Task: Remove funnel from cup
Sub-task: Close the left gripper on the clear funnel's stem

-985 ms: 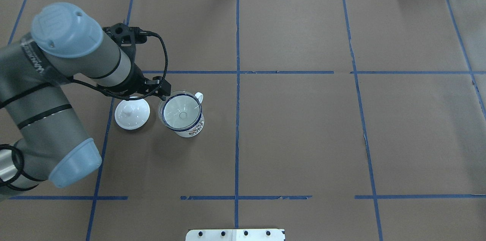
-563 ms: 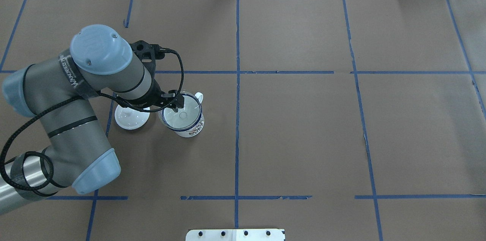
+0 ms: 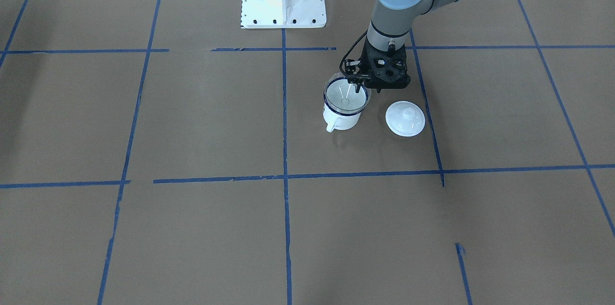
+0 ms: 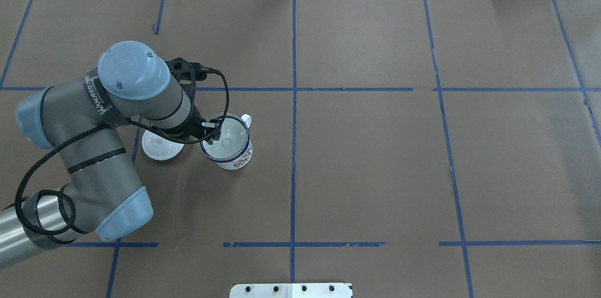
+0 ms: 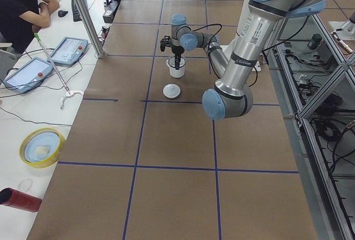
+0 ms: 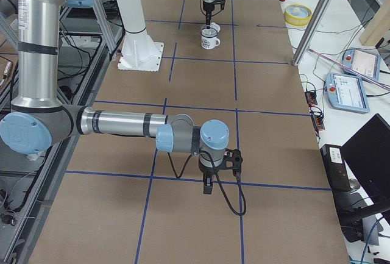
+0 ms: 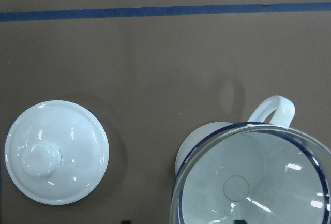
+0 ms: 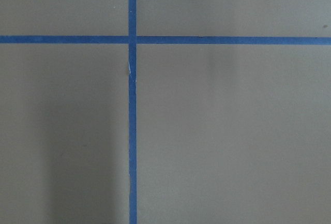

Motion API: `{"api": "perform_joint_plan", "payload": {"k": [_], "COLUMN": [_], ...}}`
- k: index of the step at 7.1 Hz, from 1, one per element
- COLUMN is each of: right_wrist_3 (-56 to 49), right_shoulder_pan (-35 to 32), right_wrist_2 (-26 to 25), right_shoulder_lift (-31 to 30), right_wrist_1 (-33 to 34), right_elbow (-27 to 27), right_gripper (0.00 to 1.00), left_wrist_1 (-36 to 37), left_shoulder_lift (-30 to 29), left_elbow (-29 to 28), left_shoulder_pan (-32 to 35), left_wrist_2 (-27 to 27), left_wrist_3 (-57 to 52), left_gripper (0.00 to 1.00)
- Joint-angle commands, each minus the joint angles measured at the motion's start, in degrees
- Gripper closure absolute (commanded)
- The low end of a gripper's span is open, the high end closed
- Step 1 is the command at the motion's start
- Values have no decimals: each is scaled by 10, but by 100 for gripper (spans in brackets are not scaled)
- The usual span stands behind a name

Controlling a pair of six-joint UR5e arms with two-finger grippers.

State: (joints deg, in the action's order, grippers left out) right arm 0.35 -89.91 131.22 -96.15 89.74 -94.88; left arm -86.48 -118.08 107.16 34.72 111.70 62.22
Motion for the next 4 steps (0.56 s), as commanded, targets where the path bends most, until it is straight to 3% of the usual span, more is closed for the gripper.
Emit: {"api": "perform_joint_plan", "payload": {"k": [1,4], "right_wrist_3": [0,0], "right_shoulder_pan": [0,0], "right_wrist_2": [0,0], "right_shoulder_lift": [0,0], "right_wrist_1": [0,0], "right_elbow": [0,0], "right_gripper": [0,0], "left_wrist_1": [-11,-11], "left_shoulder_lift": [0,0], "left_elbow": [-5,1], "left_shoulder_pan": [0,1], "left_wrist_2": [0,3], "left_wrist_3": [-1,-1], "left_gripper": [68,76]}}
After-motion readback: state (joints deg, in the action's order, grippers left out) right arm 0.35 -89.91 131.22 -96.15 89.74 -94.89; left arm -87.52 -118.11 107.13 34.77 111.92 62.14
